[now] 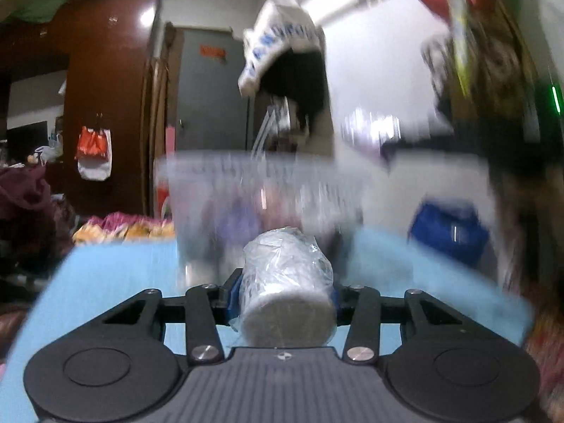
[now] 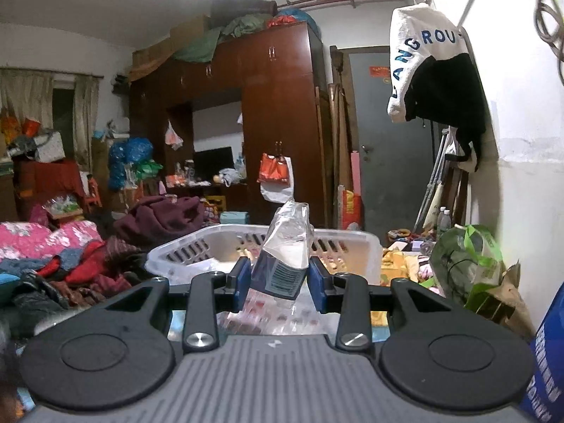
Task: Organize objects
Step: 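Grasp the clear bagged ball with the left tool while the right grasps a small dark box, then lift both held items over the white basket and open both tools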
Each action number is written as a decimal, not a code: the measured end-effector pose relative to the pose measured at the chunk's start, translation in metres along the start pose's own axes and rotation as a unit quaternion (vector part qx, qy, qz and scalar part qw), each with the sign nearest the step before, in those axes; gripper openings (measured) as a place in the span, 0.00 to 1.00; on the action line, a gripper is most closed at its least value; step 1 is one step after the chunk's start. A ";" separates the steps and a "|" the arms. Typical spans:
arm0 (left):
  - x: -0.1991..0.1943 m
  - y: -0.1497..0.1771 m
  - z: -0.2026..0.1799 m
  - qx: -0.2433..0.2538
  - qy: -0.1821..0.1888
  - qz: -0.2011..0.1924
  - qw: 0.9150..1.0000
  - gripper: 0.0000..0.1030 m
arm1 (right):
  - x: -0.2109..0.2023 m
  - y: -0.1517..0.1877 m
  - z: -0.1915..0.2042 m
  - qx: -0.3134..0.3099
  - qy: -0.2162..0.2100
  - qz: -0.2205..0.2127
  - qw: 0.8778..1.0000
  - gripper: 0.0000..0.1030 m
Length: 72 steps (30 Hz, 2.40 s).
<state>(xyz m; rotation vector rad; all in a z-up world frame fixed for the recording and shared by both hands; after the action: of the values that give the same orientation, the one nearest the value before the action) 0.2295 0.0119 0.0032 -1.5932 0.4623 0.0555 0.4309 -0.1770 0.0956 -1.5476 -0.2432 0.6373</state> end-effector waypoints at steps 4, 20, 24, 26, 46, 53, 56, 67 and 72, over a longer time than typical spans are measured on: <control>0.049 -0.087 0.019 -0.043 -0.010 -0.017 0.999 0.47 | 0.033 -0.005 0.004 -0.022 0.025 0.026 0.999 0.37; 0.064 -0.075 0.042 -0.041 -0.061 -0.002 0.997 0.87 | -0.017 0.027 0.011 -0.021 0.045 -0.012 0.999 1.00; 0.039 -0.032 0.056 -0.018 -0.071 0.016 0.997 0.98 | -0.030 0.078 -0.007 0.037 0.073 0.023 0.996 1.00; 0.052 -0.009 0.072 -0.037 -0.087 0.067 0.993 0.95 | -0.013 0.094 -0.013 0.049 0.067 0.080 0.993 1.00; 0.103 0.029 0.063 -0.049 -0.099 0.167 0.980 0.47 | 0.029 0.113 -0.009 0.024 0.044 0.144 0.988 0.33; 0.084 0.025 0.040 -0.054 -0.072 0.119 0.989 0.45 | 0.009 0.106 -0.010 0.023 0.055 0.099 0.993 0.19; 0.070 0.023 0.029 -0.060 -0.059 0.091 0.992 0.45 | 0.002 0.104 -0.009 0.021 0.061 0.085 0.994 0.15; 0.061 0.010 0.022 -0.062 -0.036 0.031 0.997 0.45 | 0.000 0.105 -0.007 0.024 0.058 0.070 0.996 0.05; 0.063 0.010 0.026 -0.067 -0.033 0.033 0.997 0.45 | 0.003 0.104 -0.006 0.017 0.057 0.075 0.995 0.06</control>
<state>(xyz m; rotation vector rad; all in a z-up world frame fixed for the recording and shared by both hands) 0.2897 0.0208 -0.0284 -1.7023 0.4685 0.1921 0.4128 -0.1905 -0.0062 -1.5737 -0.0296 0.6633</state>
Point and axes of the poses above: each gripper's, at about its wrist camera, not at the fingertips, and x roughly the way its jaws point, z to its left, y to its underside, the point moved 8 cm from there along x, roughly the way its jaws point, and after that the axes turned 3 degrees about z, right-handed, at the moved point
